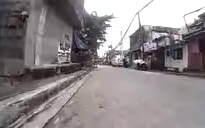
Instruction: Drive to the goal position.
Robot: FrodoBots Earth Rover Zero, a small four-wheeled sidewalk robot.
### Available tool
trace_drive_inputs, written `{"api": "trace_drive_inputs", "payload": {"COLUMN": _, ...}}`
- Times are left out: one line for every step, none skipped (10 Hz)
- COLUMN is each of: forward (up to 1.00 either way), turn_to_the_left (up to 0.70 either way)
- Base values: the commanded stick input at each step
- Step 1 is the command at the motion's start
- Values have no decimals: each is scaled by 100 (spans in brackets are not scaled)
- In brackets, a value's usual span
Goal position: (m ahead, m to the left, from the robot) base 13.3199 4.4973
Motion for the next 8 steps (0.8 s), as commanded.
{"api": "trace_drive_inputs", "payload": {"forward": 100, "turn_to_the_left": 5}}
{"api": "trace_drive_inputs", "payload": {"forward": 100, "turn_to_the_left": 27}}
{"api": "trace_drive_inputs", "payload": {"forward": 100, "turn_to_the_left": 14}}
{"api": "trace_drive_inputs", "payload": {"forward": 100, "turn_to_the_left": 0}}
{"api": "trace_drive_inputs", "payload": {"forward": 100, "turn_to_the_left": 0}}
{"api": "trace_drive_inputs", "payload": {"forward": 100, "turn_to_the_left": 0}}
{"api": "trace_drive_inputs", "payload": {"forward": 100, "turn_to_the_left": 0}}
{"api": "trace_drive_inputs", "payload": {"forward": 100, "turn_to_the_left": 0}}
